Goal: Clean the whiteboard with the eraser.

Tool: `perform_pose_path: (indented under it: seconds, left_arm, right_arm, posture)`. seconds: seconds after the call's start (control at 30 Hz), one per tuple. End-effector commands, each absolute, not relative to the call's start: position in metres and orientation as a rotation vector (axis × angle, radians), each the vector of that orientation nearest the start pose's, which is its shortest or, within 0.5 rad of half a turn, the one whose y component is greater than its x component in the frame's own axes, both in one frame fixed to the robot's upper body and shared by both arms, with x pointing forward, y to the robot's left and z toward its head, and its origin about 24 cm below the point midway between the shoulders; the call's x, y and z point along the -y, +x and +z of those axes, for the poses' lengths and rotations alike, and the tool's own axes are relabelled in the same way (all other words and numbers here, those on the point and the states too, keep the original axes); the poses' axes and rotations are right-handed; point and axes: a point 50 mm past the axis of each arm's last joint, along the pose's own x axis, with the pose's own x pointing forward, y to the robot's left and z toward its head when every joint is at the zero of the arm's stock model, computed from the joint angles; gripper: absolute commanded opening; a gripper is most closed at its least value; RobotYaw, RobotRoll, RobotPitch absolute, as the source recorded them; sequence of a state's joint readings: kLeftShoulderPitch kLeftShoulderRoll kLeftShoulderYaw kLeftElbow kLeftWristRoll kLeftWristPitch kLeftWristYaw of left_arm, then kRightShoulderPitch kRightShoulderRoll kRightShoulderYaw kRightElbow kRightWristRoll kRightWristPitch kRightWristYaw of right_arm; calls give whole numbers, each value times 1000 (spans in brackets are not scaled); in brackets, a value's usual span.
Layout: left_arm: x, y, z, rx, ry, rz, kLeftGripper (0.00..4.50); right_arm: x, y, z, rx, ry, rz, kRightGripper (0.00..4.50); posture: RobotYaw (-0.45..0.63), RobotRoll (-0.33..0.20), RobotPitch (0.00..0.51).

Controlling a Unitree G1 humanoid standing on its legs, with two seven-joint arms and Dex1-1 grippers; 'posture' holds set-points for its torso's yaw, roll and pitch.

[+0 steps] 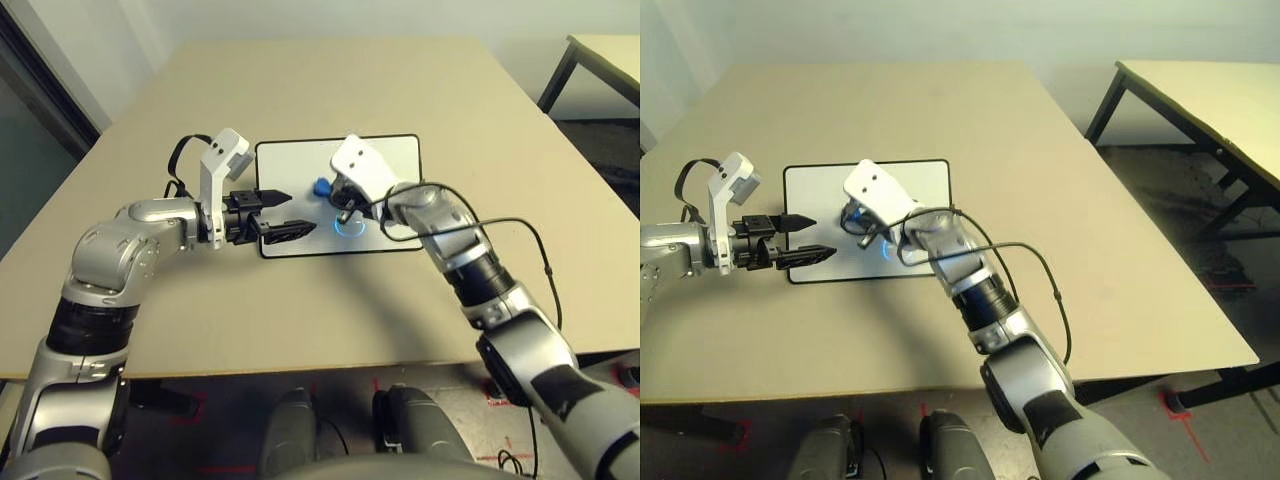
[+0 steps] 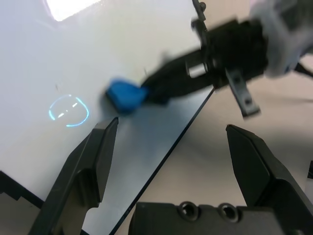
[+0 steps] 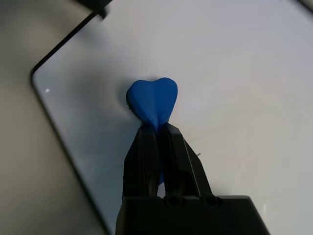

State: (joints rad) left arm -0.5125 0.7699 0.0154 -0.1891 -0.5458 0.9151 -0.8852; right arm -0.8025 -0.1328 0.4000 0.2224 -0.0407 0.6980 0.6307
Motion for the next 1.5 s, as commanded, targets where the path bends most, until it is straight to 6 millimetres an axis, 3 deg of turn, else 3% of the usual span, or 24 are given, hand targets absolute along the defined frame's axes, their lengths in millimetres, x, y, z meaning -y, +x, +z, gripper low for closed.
perform_pose_path:
  seconds: [0.03,0.23,0.5,0.6,0.87,1.0,1.13,1.5]
  left_arm:
    - [-198,285,181,-371,167,-945,4500]
    - [-197,286,180,-371,163,-946,4500]
    - [-197,285,180,-371,162,-945,4500]
    - [-196,285,179,-371,161,-946,4500]
    - [-195,285,179,-370,160,-950,4500]
    - [-196,285,178,-378,158,-947,4500]
    - [-196,284,178,-381,156,-949,4500]
    - [-194,285,178,-383,149,-956,4500]
  right_arm:
    - [39,342,121,-391,-481,886,0]
    - [42,358,133,-362,-475,839,0]
    - [63,390,176,-218,-442,653,0]
    - [66,394,182,-202,-434,632,0]
    - [52,379,158,-289,-458,740,0]
    - [35,350,131,-382,-491,877,0]
    - [33,332,116,-448,-526,934,0]
    - [38,338,109,-481,-535,893,0]
  posture:
    - [28,0,57]
    - [25,0,57]
    - [25,0,56]
    - [20,0,55]
    - [19,0,61]
    - [20,0,68]
    - [17,0,74]
    - [12,0,82]
